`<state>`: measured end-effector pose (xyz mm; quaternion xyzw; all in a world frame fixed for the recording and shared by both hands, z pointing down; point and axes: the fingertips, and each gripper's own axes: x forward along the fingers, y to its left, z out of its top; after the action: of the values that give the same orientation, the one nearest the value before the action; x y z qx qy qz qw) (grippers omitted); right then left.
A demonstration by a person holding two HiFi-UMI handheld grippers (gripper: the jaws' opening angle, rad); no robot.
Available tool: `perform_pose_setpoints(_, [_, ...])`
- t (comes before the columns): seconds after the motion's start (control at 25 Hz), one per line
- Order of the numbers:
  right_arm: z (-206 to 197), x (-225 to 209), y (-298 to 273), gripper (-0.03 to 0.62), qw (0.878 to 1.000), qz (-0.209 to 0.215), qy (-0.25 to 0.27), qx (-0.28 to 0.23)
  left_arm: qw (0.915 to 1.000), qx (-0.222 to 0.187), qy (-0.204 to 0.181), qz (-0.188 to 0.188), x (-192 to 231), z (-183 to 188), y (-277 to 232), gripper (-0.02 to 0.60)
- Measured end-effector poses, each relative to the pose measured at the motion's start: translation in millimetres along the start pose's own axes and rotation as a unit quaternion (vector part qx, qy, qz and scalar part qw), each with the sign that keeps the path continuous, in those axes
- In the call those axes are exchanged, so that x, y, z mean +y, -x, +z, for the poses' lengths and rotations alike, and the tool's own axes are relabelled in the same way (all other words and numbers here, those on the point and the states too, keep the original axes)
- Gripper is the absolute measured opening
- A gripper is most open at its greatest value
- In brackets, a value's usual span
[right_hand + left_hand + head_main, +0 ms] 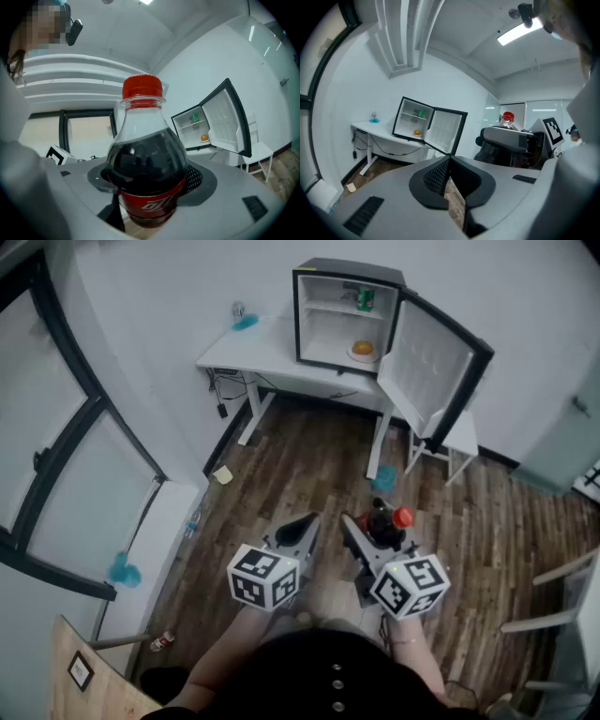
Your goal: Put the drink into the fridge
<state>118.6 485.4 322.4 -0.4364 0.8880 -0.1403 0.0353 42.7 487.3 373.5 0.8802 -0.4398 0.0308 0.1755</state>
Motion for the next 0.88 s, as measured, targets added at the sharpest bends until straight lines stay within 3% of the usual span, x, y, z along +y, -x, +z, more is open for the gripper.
perform_pose_setpoints(0.6, [2.2,-0.2,-20.9,0.324,0.999,0.006,0.041,0.005,0.9997,-0.014,-0.018,-0.002,6.2,16.9,-18.1,0.006])
perform_pose_setpoints(0.88, [2.1,0.5,-36.6,0.325,0.999,0.005,0.042,0.003,0.9994,-0.01,-0.023,-0.023,17.6,18.7,-16.8,0.006])
